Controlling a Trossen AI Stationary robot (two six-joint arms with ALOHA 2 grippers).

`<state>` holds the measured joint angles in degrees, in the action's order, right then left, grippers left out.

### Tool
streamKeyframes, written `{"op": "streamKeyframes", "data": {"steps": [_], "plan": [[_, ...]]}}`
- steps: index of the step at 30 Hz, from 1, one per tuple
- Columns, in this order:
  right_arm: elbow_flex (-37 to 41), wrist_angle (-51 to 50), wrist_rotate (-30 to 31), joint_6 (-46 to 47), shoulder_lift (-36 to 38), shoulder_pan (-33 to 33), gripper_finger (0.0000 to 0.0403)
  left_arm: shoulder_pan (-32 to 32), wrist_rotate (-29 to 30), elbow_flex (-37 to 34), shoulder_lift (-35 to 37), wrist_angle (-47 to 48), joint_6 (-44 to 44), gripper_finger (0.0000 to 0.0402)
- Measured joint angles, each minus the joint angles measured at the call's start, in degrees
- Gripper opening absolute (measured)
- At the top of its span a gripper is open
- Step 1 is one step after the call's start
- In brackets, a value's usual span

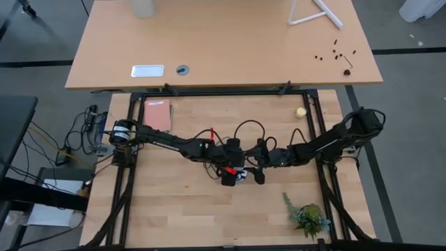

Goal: Screw lightbulb
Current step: Insert the lightbulb into the silver lamp

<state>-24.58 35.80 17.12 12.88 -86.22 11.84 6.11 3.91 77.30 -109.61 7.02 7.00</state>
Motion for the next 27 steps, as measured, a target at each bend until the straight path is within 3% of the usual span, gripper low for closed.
{"op": "streamKeyframes", "data": {"steps": [9, 18, 27], "plan": [[0.03, -6.61, 0.36, -0.89, 5.38, -0.31, 0.0299, 0.0, 0.03, -0.09, -0.05, 1.57, -0.49, 0.0277], [0.03, -9.24, 0.31, 0.42, 5.46, -0.28, 0.0299, 0.17, 0.74, -0.2, -0.1, 2.97, -2.65, 0.0326], [0.03, -9.81, 0.15, 0.44, 5.46, -0.26, 0.0299, 0.37, 1.99, 3.61, 0.19, 10.12, -2.57, 0.0336]]}}
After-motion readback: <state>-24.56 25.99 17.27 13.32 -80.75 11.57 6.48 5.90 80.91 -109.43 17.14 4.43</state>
